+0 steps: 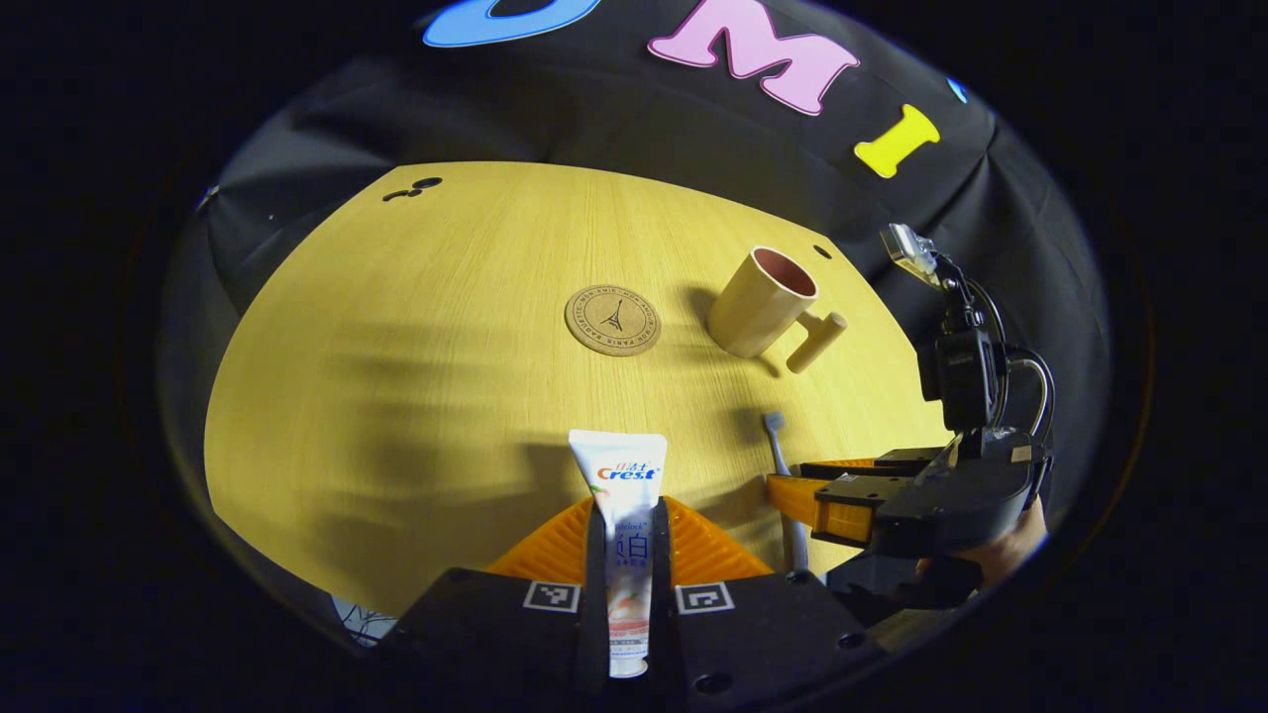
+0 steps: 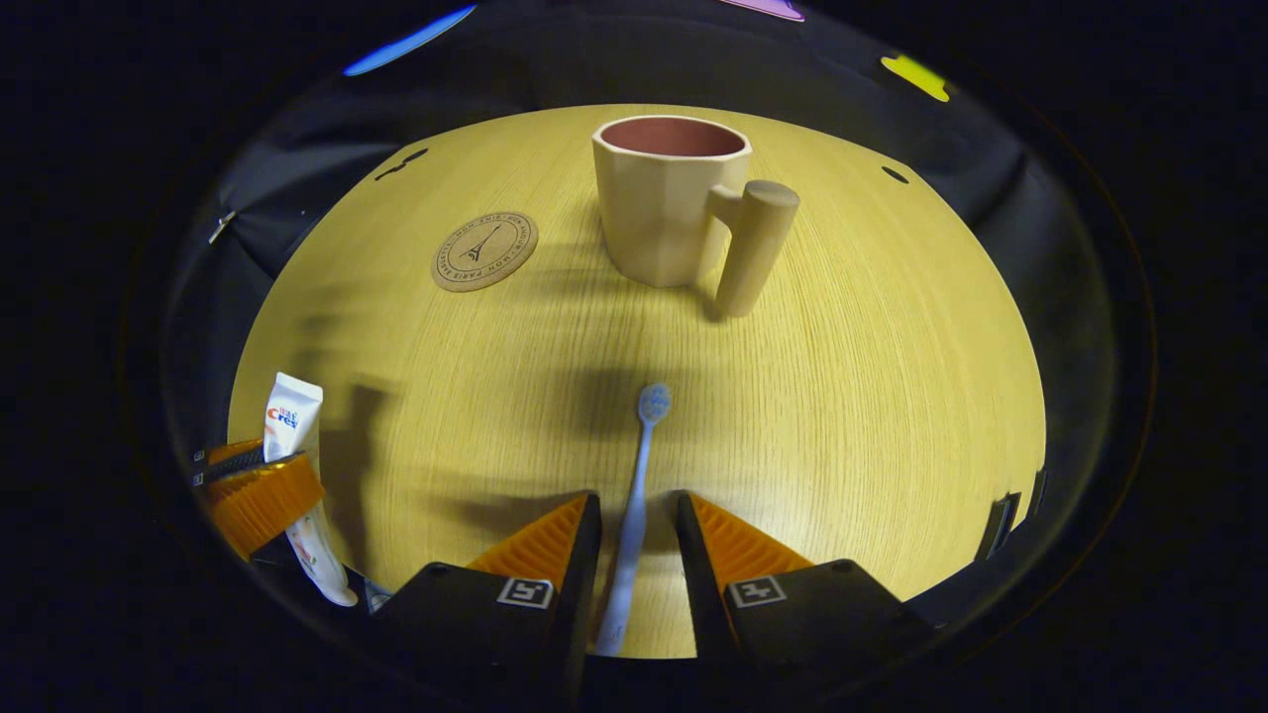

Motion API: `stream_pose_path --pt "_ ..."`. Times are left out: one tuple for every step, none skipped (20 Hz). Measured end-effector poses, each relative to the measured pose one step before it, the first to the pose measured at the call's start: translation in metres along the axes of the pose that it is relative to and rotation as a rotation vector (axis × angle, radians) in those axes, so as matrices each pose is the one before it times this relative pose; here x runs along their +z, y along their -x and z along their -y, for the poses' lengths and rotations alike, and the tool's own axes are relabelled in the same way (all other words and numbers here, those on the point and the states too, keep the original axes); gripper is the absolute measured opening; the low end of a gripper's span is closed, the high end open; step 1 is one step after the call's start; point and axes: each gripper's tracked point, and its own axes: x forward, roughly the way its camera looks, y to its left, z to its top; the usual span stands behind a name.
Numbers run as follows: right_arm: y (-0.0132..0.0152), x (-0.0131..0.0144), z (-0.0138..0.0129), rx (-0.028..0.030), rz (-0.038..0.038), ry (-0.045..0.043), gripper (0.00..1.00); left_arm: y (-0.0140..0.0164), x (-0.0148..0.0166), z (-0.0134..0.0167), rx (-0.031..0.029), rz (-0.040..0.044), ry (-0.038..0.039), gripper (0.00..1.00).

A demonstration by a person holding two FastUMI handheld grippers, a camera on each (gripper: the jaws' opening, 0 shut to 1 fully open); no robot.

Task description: Put the toothbrush and toothpaste on the desktop into the cup, then pick up the cup and place it on the coaster on the desktop.

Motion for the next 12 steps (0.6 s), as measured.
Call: stream_pose_path --pt "-0.00098 -0.00120 -0.00216 0.00154 0.00047 0.01264 0.40 0.00119 -0.00125 0.00005 0.00317 0.00191 0.00394 0.21" --pt "0.00099 -0.00130 -0.00156 -0.00124 -0.00059 0.00874 0.35 -0.00033 -0.00082 0.00035 0.00232 0.00078 0.00331 0.20" --pt "-0.00134 0.00080 -0.00188 -0.00106 0.00286 0.00367 0.25 0.00069 -0.00168 0.00054 0.00203 0.00003 0.00207 0.21" --pt "0.00153 -0.00063 -0.00238 -0.00088 -0.00287 0.00595 0.21 0.00070 -0.00039 0.00001 0.00388 0.00190 0.00277 0.21" --pt "-0.00232 0.00085 0.00033 -0.00329 0.00415 0.00956 0.13 0.00080 -0.00093 0.00020 0.00248 0.00391 0.00442 0.21" --pt "0.00070 0.00097 -0.00040 0.00303 0.00129 0.00004 0.13 0.00051 0.00020 0.00087 0.00087 0.00382 0.00592 0.21" --pt "0.00100 0.00046 -0.00112 0.00752 -0.00326 -0.00730 0.11 -0.00004 -0.00079 0.00079 -0.00005 0.00502 0.00539 0.21" --pt "-0.00149 0.00065 -0.00056 0.01176 -0.00060 -0.00556 0.11 0.00060 -0.00012 0.00081 0.00046 0.00481 0.00380 0.21" --pt "-0.00110 0.00037 -0.00040 0.01151 -0.00596 -0.00129 0.11 0.00072 -0.00112 0.00048 0.00221 0.00296 0.00270 0.21" --pt "0.00010 0.00073 -0.00021 0.01268 -0.00490 0.00180 0.10 0.00011 -0.00022 0.00041 0.00309 0.00241 0.00088 0.21" --pt "0.00107 0.00009 -0.00084 0.01457 -0.00600 0.01035 0.08 -0.00056 -0.00079 -0.00003 0.00307 0.00342 0.00064 0.21" --pt "-0.00025 -0.00054 -0.00039 0.01311 -0.00338 0.00415 0.08 -0.00057 -0.00073 0.00061 0.00268 0.00268 0.00242 0.21"
